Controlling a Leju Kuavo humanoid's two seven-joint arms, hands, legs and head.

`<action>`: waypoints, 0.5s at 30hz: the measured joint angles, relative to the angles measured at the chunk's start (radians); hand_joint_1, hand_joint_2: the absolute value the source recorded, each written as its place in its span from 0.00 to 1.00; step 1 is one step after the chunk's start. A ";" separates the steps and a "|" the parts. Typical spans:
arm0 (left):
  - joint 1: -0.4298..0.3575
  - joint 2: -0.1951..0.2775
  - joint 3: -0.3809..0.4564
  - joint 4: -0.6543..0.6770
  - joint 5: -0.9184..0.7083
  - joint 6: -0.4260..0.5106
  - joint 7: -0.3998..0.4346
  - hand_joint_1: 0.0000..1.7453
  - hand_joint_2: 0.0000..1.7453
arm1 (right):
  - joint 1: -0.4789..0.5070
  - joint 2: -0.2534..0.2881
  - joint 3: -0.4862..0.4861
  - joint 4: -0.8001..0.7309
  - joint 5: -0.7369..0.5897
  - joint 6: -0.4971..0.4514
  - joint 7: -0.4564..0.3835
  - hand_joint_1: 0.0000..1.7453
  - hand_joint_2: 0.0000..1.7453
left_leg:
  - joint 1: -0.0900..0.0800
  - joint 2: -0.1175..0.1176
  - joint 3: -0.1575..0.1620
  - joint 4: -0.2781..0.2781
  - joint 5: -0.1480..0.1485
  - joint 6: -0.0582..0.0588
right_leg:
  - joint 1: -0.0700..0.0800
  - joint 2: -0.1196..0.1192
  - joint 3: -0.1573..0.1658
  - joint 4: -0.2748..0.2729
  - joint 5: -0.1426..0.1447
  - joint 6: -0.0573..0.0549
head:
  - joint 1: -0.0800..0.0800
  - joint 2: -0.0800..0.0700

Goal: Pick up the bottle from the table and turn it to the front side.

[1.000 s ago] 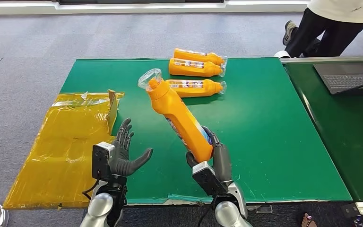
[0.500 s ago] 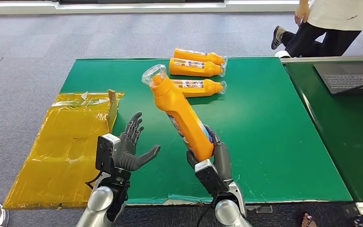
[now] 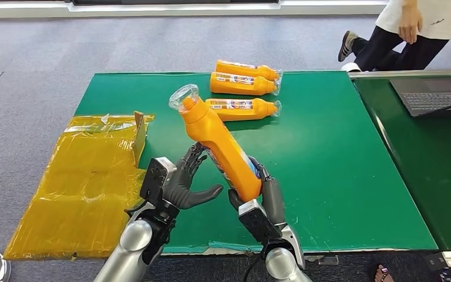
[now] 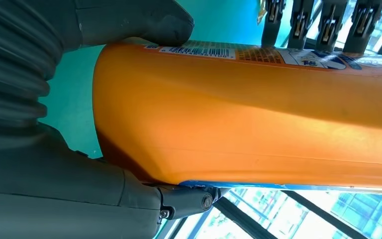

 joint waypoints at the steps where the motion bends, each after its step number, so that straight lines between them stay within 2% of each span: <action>1: -0.008 0.001 -0.009 0.006 0.003 -0.004 0.003 0.00 1.00 | -0.001 0.000 0.000 0.002 -0.001 0.000 -0.002 1.00 1.00 | 0.000 0.000 0.000 0.000 0.000 0.000 | 0.000 0.000 0.000 0.000 0.000 0.000 | 0.000 0.000; 9: -0.107 -0.003 -0.088 0.069 0.047 -0.034 0.043 0.00 1.00 | -0.021 0.004 -0.004 0.033 -0.023 -0.013 -0.024 1.00 1.00 | 0.000 0.000 0.000 0.000 0.000 0.000 | 0.000 0.000 0.000 0.000 0.000 0.000 | 0.000 0.000; 15: -0.148 -0.005 -0.113 0.106 0.069 -0.036 0.048 0.00 1.00 | -0.032 0.008 -0.007 0.048 -0.030 -0.017 -0.034 1.00 1.00 | 0.000 0.000 0.000 0.000 0.000 0.000 | 0.000 0.000 0.000 0.000 0.001 0.000 | 0.000 0.000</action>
